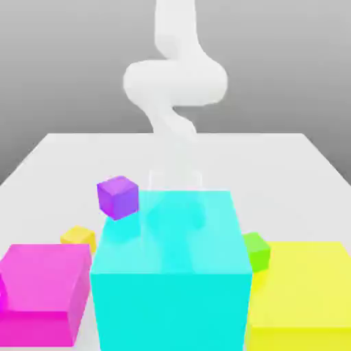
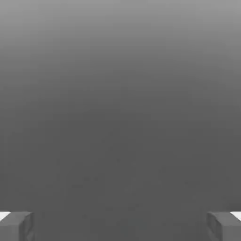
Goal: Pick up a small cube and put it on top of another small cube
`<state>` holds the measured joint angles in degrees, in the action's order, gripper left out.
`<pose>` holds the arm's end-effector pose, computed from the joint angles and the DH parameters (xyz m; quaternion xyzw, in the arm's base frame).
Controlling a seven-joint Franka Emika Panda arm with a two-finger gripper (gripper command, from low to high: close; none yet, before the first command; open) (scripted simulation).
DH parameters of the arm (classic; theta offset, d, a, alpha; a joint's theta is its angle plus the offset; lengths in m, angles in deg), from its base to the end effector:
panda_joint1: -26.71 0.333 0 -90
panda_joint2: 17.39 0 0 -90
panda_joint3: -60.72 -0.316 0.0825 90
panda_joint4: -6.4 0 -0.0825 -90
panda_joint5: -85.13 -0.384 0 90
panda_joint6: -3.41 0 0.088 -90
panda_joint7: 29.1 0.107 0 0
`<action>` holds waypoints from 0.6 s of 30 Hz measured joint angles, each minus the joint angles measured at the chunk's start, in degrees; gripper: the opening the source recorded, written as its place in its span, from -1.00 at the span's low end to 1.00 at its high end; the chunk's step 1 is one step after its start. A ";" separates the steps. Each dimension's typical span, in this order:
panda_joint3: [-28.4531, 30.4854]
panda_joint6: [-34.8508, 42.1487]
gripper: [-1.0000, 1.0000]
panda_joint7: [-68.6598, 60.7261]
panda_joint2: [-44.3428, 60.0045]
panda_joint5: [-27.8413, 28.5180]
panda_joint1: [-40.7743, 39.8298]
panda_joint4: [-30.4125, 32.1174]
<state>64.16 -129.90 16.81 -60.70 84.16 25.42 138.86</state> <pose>0.3622 -0.0385 0.6916 -0.8361 0.3992 -0.3406 0.1600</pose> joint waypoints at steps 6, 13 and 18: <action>7.56 -8.31 0.00 -1.56 10.87 1.66 -5.59 8.67; 14.38 -18.26 0.00 -4.17 22.82 5.04 -12.09 20.99; 20.08 -26.86 0.00 -6.61 33.60 7.65 -17.79 31.13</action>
<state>84.24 -156.76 10.19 -27.10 91.81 7.63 169.98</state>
